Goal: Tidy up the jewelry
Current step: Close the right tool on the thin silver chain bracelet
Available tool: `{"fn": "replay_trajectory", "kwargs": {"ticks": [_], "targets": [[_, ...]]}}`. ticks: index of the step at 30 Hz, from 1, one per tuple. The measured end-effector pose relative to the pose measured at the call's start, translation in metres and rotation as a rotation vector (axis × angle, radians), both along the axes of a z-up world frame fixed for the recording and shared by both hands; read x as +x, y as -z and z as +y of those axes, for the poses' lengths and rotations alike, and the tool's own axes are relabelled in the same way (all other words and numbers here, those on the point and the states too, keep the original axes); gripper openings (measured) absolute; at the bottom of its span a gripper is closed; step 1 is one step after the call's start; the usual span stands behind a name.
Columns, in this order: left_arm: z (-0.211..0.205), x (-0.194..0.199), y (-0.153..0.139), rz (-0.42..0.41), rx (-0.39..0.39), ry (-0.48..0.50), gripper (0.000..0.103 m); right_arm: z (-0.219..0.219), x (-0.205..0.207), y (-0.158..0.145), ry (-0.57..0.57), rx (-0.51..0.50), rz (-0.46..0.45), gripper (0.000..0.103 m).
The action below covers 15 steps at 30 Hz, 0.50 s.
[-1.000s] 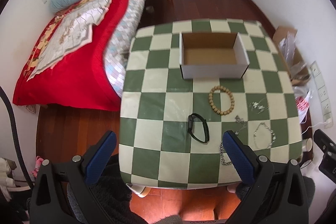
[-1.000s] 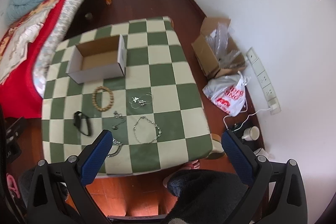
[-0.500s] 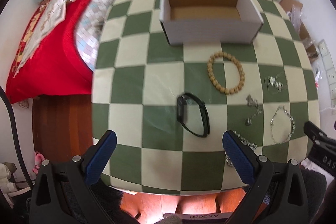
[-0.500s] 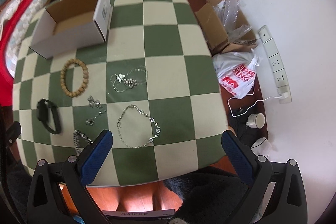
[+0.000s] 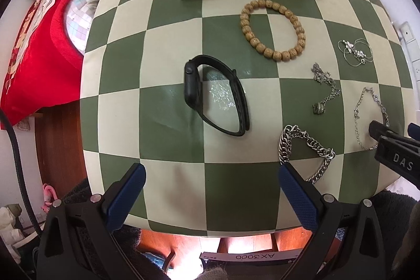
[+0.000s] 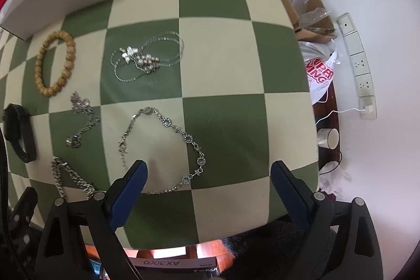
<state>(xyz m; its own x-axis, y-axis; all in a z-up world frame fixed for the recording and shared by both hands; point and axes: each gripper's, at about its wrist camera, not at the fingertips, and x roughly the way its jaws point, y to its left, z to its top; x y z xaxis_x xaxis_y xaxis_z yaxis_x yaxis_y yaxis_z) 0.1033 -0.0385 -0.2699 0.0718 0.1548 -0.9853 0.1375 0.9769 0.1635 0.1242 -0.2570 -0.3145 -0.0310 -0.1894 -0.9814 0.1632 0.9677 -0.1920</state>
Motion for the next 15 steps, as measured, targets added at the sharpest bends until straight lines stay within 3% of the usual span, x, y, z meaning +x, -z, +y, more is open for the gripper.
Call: {"fn": "replay_trajectory", "kwargs": {"ticks": [5,8,10,11,13,15], "targets": [[-0.003,0.002,0.003,0.004,-0.005,0.007,0.103,-0.005,-0.002,0.002,0.014,0.024,-0.018,0.088],[-0.003,0.001,0.007,0.009,-0.010,0.009,0.103,-0.007,-0.001,0.000,0.010,0.076,-0.047,0.077],[-0.003,-0.001,0.010,0.014,-0.018,0.007,0.103,-0.004,-0.002,-0.002,0.001,0.131,-0.063,0.054],[-0.004,-0.001,0.010,0.018,-0.021,0.007,0.103,-0.002,-0.002,-0.004,-0.006,0.135,-0.073,0.048],[-0.004,-0.003,0.012,0.024,-0.040,0.008,0.103,0.000,-0.003,-0.007,-0.026,0.118,-0.077,0.004],[-0.001,-0.005,0.015,0.038,-0.066,0.004,0.103,-0.004,-0.007,-0.009,-0.009,0.124,-0.085,0.004]]}}
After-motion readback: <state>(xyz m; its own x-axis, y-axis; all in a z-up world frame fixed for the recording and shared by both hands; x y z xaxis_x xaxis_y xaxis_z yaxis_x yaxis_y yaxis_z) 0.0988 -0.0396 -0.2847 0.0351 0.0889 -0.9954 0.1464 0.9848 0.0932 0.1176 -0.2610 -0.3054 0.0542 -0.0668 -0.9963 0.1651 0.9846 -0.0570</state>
